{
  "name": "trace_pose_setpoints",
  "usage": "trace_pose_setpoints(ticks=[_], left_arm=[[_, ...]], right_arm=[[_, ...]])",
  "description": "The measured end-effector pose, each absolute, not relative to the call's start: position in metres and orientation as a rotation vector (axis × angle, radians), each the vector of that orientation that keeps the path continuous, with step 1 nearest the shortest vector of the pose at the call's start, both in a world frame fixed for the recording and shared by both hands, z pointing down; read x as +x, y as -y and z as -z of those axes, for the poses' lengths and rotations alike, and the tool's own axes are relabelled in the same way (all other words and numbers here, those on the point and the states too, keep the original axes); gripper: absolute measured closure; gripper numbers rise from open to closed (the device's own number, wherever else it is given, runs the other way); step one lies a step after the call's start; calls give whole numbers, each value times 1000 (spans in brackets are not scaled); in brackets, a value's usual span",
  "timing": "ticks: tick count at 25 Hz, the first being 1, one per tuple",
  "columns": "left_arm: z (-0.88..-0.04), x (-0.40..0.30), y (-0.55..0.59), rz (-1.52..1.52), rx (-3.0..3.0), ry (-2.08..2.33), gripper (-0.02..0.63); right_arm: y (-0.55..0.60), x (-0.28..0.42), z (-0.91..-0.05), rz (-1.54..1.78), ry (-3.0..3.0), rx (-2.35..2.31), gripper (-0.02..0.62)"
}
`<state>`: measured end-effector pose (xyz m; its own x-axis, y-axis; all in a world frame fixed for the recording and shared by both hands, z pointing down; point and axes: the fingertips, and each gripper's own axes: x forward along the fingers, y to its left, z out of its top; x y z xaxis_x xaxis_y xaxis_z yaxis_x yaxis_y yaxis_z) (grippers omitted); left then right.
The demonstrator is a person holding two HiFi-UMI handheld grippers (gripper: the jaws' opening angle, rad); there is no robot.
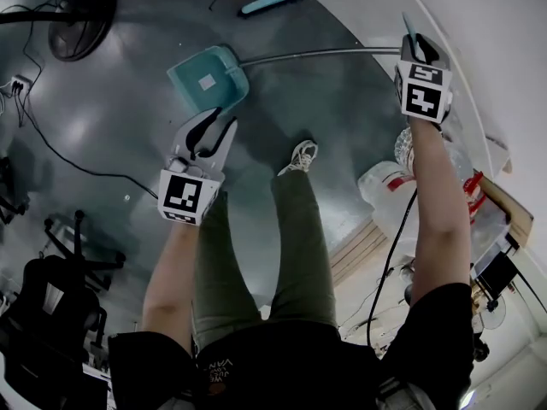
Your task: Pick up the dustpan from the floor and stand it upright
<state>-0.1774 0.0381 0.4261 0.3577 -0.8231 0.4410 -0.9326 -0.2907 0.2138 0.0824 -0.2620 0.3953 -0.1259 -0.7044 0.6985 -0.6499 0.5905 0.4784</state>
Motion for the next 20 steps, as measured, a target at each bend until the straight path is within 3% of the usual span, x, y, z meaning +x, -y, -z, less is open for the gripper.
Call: trace_pose_setpoints(ticks=[11, 20], left_arm=[[-394, -214, -58, -268, 2128, 1676, 460], [-369, -202, -52, -220, 2098, 1699, 494]], right_arm=[[296, 48, -343, 282, 1816, 1023, 527], [318, 36, -319, 410, 1803, 972, 526]])
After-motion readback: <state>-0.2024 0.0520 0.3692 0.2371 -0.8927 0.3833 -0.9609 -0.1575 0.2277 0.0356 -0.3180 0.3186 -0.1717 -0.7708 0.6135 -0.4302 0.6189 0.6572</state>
